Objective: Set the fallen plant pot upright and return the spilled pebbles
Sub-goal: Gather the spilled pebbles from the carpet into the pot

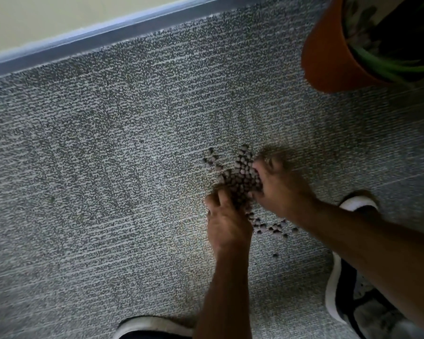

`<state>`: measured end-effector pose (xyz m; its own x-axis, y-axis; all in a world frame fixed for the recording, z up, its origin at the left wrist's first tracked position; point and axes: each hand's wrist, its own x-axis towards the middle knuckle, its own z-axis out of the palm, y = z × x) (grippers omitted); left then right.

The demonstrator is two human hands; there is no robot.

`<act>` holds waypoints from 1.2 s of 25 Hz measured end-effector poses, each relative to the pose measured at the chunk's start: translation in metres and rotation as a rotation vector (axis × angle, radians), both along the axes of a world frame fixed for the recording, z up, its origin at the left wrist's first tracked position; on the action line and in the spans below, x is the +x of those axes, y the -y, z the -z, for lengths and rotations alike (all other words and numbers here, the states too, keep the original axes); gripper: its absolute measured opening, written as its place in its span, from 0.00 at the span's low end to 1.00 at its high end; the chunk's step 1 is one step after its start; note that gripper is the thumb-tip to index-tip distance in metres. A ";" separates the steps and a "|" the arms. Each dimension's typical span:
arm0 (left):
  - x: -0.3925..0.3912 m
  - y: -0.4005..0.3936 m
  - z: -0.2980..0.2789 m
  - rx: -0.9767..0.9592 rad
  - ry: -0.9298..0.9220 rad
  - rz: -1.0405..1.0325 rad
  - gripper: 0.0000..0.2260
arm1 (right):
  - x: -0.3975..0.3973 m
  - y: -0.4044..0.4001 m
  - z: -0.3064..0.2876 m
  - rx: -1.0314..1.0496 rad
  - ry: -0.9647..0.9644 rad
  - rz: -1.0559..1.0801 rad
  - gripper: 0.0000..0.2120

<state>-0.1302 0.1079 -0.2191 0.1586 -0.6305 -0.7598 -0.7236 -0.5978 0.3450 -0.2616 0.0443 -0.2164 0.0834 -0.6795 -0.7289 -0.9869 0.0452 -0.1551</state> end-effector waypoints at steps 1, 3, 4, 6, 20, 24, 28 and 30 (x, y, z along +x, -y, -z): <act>0.000 -0.003 0.000 -0.014 -0.007 0.001 0.22 | 0.003 -0.003 0.001 0.015 -0.018 -0.004 0.34; 0.002 -0.015 0.001 -0.031 -0.016 0.074 0.24 | 0.010 -0.009 0.001 0.034 -0.012 -0.022 0.29; 0.003 -0.021 0.003 -0.029 -0.009 0.121 0.25 | 0.011 -0.011 0.001 0.028 0.001 -0.043 0.25; 0.003 -0.034 0.006 -0.009 0.031 0.189 0.26 | 0.012 -0.012 0.001 0.010 0.032 -0.081 0.17; 0.004 -0.050 0.005 -0.346 -0.016 -0.024 0.12 | -0.026 0.006 -0.034 0.132 0.758 0.945 0.07; -0.009 -0.019 -0.004 -0.410 -0.028 -0.301 0.10 | -0.052 0.038 -0.066 0.120 1.007 1.128 0.06; -0.041 0.031 -0.036 -0.540 -0.125 -0.347 0.10 | -0.093 0.086 -0.094 -0.041 1.139 1.261 0.07; -0.060 0.059 -0.054 -0.573 -0.212 -0.372 0.10 | -0.111 0.104 -0.102 -0.156 1.135 1.274 0.07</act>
